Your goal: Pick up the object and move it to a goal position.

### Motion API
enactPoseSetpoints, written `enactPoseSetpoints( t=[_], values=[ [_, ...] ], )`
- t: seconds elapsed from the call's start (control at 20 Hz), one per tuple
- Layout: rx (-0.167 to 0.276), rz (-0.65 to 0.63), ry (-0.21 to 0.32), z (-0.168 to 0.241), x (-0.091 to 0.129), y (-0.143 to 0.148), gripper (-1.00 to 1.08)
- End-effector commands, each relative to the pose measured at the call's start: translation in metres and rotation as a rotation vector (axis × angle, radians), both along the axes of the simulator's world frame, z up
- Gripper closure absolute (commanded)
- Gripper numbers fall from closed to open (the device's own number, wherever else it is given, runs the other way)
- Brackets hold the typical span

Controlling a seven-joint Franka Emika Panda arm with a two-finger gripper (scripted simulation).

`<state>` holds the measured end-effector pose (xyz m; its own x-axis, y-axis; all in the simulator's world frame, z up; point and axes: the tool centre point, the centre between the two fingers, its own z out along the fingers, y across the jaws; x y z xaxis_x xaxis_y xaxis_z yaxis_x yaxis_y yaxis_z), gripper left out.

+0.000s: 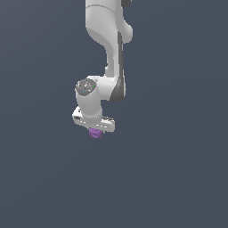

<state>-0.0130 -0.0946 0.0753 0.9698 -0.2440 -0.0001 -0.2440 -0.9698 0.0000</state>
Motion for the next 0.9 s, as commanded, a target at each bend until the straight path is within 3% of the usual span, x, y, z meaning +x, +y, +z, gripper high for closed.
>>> enactPoseSetpoints(
  t=[0.0,0.85],
  values=[
    [0.0,0.0,-0.001,0.016,0.007,-0.001,1.08],
    [-0.001,0.0,0.0,0.145,0.068,-0.005,1.08]
  ],
)
